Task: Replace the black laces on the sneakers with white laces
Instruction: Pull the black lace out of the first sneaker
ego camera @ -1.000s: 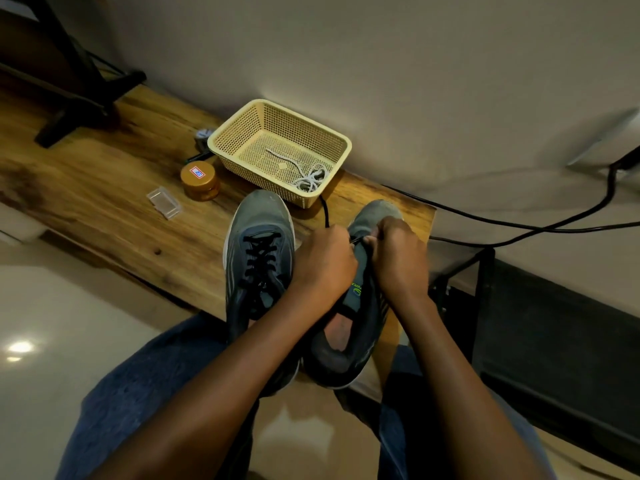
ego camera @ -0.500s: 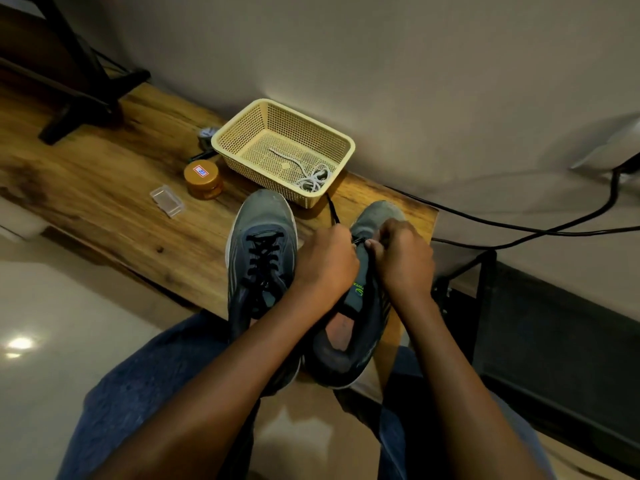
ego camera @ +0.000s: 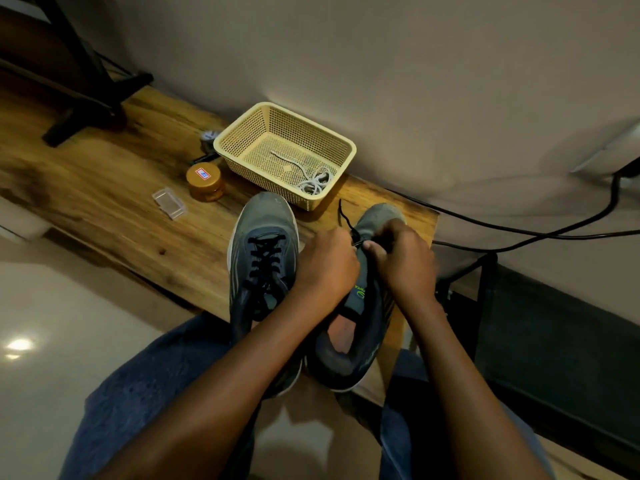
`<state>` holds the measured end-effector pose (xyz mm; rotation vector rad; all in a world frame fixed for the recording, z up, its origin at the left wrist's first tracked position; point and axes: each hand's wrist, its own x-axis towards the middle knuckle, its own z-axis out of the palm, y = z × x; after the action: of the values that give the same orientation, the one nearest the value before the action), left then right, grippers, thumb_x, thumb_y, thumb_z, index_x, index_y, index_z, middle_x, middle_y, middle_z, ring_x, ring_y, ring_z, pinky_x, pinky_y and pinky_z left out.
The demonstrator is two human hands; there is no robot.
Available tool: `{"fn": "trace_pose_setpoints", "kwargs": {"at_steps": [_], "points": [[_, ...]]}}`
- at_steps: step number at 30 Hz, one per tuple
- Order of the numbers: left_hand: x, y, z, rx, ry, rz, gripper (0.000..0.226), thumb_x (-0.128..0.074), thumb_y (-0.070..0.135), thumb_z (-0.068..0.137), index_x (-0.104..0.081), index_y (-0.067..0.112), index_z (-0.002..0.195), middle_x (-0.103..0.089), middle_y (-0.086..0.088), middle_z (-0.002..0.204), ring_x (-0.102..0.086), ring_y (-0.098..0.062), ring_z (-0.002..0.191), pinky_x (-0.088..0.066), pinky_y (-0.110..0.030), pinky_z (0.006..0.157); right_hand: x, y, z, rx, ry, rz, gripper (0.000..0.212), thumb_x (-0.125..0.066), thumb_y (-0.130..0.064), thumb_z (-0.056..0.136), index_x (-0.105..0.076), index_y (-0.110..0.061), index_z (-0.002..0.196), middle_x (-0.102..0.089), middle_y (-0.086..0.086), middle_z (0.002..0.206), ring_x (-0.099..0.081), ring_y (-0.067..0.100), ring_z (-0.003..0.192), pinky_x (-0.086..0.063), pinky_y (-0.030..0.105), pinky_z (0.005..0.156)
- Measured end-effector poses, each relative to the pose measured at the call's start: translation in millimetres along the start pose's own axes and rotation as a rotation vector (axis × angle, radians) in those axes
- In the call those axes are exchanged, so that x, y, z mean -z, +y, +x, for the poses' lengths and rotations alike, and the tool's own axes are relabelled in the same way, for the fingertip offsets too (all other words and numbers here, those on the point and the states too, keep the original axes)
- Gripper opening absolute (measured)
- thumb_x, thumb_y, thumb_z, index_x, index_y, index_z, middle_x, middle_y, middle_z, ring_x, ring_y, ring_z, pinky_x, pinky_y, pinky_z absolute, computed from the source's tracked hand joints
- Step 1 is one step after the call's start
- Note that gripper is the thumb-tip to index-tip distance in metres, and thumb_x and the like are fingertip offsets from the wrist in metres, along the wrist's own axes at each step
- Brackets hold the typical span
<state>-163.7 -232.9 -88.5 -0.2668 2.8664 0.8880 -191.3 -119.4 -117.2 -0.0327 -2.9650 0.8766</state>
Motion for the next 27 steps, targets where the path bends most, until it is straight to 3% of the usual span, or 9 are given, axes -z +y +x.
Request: {"fn": "trace_pose_setpoints", "kwargs": {"at_steps": [4, 8, 12, 19, 24, 27], "points": [[0.7, 1.9, -0.4, 0.0, 0.001, 0.006, 0.018, -0.051, 0.022, 0.097, -0.062, 0.007, 0.098, -0.062, -0.013, 0.101, -0.059, -0.03, 0.096, -0.035, -0.031, 0.067, -3.6, -3.2, -2.5, 0.067, 0.044, -0.131, 0.014, -0.062, -0.023, 0.091, -0.058, -0.01, 0.093, -0.064, 0.011, 0.098, -0.061, 0.03, 0.086, -0.048, 0.037, 0.065], [0.8, 3.6, 0.3, 0.008, -0.007, -0.018, 0.02, -0.052, 0.023, 0.097, -0.064, 0.008, 0.102, -0.063, -0.013, 0.104, -0.06, -0.03, 0.097, -0.036, -0.031, 0.067, -2.1, -2.9, -4.4, -0.067, 0.143, 0.034, 0.008, -0.052, -0.017, 0.097, -0.053, -0.01, 0.093, -0.062, 0.01, 0.097, -0.058, 0.026, 0.086, -0.028, 0.029, 0.062], [1.1, 3.0, 0.8, 0.008, -0.008, -0.034, 0.02, -0.053, 0.021, 0.096, -0.066, 0.008, 0.103, -0.064, -0.014, 0.105, -0.06, -0.031, 0.098, -0.037, -0.03, 0.067, -2.6, -3.1, -4.8, -0.111, 0.171, 0.099, 0.007, -0.05, -0.014, 0.097, -0.053, -0.008, 0.094, -0.06, 0.009, 0.098, -0.053, 0.021, 0.085, -0.018, 0.024, 0.058], [1.2, 1.6, 1.5, 0.008, -0.007, -0.016, 0.019, -0.053, 0.021, 0.096, -0.063, 0.007, 0.103, -0.062, -0.014, 0.106, -0.059, -0.031, 0.1, -0.036, -0.03, 0.068, 0.2, -2.7, -0.7, 0.061, -0.015, -0.118, 0.013, -0.062, -0.024, 0.091, -0.059, -0.011, 0.092, -0.063, 0.01, 0.097, -0.061, 0.03, 0.087, -0.042, 0.033, 0.065], [1.2, 3.2, 0.9, 0.01, 0.012, -0.032, 0.02, -0.054, 0.02, 0.095, -0.065, 0.008, 0.106, -0.063, -0.014, 0.107, -0.06, -0.031, 0.099, -0.037, -0.03, 0.067, -1.8, -4.0, -3.8, 0.011, 0.056, -0.012, 0.01, -0.052, -0.017, 0.096, -0.054, -0.007, 0.096, -0.06, 0.014, 0.099, -0.059, 0.032, 0.086, -0.039, 0.031, 0.064], [2.0, 2.0, 1.6, 0.025, 0.006, -0.047, 0.02, -0.053, 0.02, 0.095, -0.066, 0.008, 0.103, -0.064, -0.015, 0.105, -0.06, -0.033, 0.099, -0.036, -0.03, 0.067, -0.6, 0.2, -0.6, -0.101, 0.128, 0.162, 0.005, -0.05, -0.007, 0.095, -0.051, -0.007, 0.09, -0.059, 0.011, 0.094, -0.055, 0.021, 0.083, -0.034, 0.022, 0.06]]}}
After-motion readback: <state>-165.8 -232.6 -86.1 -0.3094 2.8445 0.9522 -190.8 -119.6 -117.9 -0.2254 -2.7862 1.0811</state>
